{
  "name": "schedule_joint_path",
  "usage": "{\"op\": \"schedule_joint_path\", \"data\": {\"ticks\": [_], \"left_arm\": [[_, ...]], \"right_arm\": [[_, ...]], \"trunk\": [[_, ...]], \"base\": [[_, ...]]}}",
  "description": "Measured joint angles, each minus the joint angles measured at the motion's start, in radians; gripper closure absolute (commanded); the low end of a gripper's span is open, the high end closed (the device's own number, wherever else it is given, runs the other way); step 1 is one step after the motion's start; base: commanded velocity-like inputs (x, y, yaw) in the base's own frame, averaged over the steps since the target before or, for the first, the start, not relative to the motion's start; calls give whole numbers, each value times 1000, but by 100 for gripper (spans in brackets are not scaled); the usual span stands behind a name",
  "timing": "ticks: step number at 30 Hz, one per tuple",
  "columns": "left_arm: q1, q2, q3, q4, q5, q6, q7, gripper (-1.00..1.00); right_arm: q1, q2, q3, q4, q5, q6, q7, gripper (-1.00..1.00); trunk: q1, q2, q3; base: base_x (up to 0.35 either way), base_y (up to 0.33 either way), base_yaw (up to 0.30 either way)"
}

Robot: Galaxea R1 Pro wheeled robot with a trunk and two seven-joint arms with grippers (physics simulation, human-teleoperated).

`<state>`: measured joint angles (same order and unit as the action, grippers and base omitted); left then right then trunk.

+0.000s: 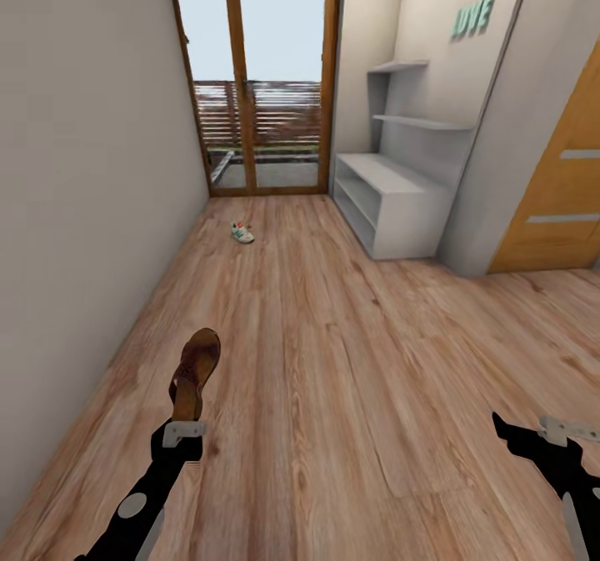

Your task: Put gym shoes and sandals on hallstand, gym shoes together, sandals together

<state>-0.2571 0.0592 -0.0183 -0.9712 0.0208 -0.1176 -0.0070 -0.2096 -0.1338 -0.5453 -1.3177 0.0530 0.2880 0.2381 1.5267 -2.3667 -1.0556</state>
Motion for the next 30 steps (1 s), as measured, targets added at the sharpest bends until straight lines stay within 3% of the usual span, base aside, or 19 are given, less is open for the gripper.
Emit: {"op": "schedule_joint_path", "data": {"ticks": [11,30], "left_arm": [[0,0,0,0,0,0,0,100],[0,0,0,-3,0,0,0,100]], "right_arm": [[0,0,0,0,0,0,-1,-100],[0,0,0,0,0,0,-2,-100]], "trunk": [[0,0,14],[0,0,16]], "base": [[340,0,53],[340,0,1]]}}
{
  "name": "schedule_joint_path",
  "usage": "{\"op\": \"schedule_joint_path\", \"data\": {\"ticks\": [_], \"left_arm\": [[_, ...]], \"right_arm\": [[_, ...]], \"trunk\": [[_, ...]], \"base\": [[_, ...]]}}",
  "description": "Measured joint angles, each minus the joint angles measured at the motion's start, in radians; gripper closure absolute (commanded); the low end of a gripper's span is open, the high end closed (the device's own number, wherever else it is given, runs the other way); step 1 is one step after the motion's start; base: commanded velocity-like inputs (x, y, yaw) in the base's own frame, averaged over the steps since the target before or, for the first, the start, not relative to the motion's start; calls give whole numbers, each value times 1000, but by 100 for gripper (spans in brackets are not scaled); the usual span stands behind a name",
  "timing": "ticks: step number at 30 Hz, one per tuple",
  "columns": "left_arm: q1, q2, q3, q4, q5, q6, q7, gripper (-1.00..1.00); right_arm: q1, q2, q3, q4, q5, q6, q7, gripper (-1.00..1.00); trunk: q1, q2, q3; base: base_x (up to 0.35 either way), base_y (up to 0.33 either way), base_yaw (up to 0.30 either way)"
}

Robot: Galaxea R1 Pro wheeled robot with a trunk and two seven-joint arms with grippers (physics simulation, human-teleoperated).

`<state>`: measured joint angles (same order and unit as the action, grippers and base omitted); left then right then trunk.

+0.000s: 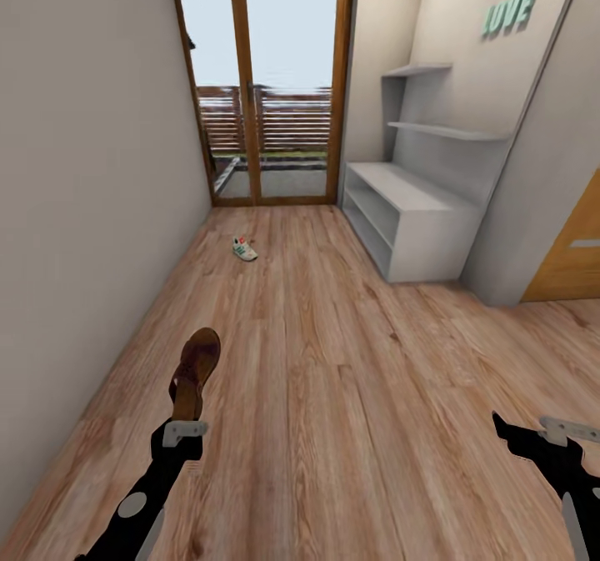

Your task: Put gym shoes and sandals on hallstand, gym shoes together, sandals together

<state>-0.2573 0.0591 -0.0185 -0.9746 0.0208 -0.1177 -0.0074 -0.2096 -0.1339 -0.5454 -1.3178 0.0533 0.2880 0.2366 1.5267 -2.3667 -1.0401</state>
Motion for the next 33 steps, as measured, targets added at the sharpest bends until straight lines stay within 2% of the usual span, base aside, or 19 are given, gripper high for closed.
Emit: {"op": "schedule_joint_path", "data": {"ticks": [18,33], "left_arm": [[2,0,0,-3,0,0,0,100],[2,0,0,-3,0,0,0,100]], "right_arm": [[0,0,0,0,0,0,0,-100],[0,0,0,0,0,0,0,-100]], "trunk": [[0,0,25],[0,0,27]], "base": [[340,0,0],[340,0,0]]}}
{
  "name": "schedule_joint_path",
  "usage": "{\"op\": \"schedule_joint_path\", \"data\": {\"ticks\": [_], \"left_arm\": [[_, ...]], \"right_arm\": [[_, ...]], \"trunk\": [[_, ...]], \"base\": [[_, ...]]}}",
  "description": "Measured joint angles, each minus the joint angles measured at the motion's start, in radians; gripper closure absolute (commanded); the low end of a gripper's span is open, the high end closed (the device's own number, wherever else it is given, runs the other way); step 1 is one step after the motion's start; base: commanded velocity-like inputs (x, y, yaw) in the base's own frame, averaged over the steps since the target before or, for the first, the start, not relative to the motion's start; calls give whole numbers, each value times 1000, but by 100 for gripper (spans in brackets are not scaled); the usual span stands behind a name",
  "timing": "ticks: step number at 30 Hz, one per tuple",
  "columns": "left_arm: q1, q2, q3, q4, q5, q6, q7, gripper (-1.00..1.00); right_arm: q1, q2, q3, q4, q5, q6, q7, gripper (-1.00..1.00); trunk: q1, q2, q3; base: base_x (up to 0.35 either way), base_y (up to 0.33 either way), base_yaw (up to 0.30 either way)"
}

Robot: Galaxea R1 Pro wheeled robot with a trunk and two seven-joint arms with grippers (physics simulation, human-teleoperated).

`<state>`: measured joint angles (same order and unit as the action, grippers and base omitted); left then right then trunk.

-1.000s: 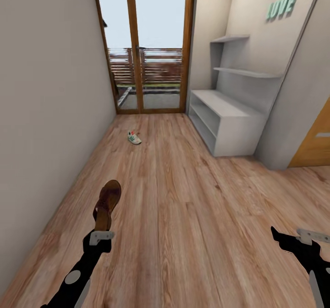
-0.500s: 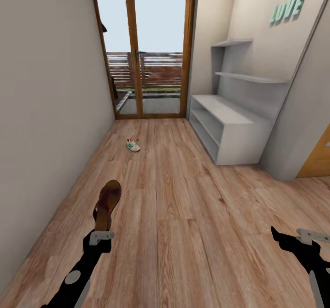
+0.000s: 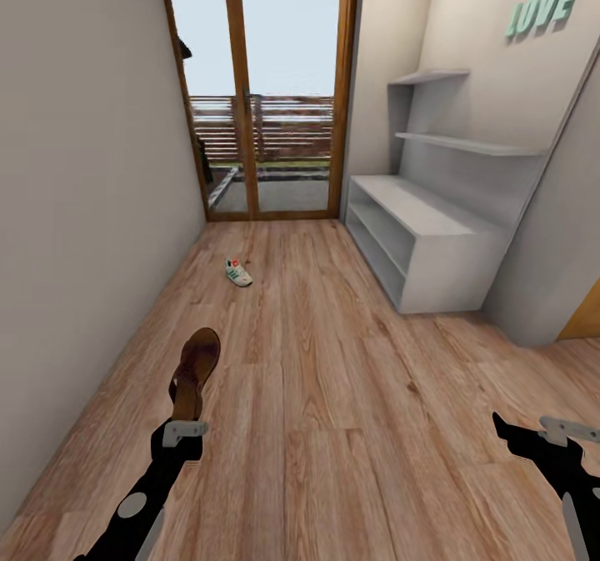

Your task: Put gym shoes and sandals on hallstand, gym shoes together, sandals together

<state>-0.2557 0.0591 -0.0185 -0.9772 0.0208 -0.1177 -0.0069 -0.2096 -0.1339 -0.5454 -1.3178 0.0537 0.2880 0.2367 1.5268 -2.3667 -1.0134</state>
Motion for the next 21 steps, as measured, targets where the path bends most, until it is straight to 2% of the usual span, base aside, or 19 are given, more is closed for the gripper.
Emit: {"op": "schedule_joint_path", "data": {"ticks": [21], "left_arm": [[0,0,0,0,0,0,0,100]], "right_arm": [[0,0,0,0,0,0,0,-100]], "trunk": [[0,0,0]], "base": [[340,0,0]]}}
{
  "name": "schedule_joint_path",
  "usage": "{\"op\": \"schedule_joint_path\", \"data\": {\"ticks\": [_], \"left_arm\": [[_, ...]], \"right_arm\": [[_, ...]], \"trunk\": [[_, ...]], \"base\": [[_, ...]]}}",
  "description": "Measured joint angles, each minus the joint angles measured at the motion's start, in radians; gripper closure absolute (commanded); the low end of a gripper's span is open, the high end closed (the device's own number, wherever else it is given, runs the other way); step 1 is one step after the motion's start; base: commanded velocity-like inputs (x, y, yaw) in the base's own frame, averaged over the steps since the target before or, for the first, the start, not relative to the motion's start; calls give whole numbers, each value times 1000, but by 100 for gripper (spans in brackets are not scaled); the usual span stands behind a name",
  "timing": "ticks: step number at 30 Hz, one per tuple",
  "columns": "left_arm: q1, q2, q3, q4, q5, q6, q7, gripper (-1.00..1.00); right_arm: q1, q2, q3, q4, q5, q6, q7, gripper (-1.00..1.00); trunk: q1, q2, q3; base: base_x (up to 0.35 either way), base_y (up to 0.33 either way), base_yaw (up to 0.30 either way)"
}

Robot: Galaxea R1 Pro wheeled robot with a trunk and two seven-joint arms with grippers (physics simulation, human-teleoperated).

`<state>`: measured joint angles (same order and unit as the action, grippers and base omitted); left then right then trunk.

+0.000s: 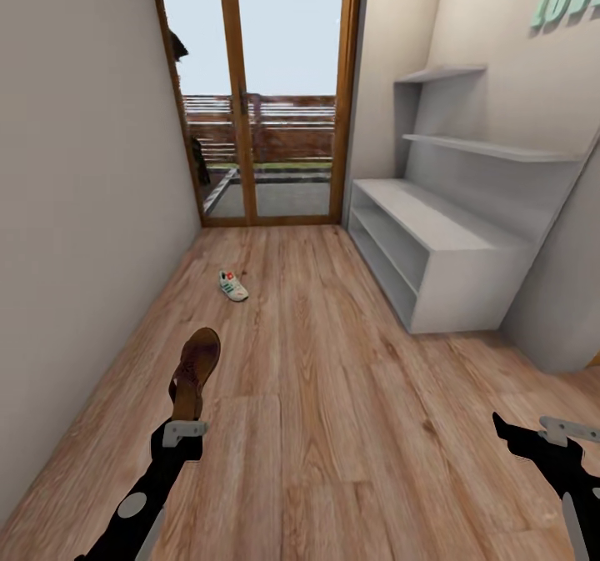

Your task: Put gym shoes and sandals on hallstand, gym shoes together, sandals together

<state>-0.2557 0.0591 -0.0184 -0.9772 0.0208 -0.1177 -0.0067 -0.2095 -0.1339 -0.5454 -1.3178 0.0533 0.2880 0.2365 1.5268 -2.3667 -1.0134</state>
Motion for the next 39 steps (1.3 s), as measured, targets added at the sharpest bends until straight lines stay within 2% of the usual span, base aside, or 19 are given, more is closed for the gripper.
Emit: {"op": "schedule_joint_path", "data": {"ticks": [39], "left_arm": [[0,0,0,0,0,0,0,100]], "right_arm": [[0,0,0,0,1,0,0,-100]], "trunk": [[0,0,0]], "base": [[340,0,0]]}}
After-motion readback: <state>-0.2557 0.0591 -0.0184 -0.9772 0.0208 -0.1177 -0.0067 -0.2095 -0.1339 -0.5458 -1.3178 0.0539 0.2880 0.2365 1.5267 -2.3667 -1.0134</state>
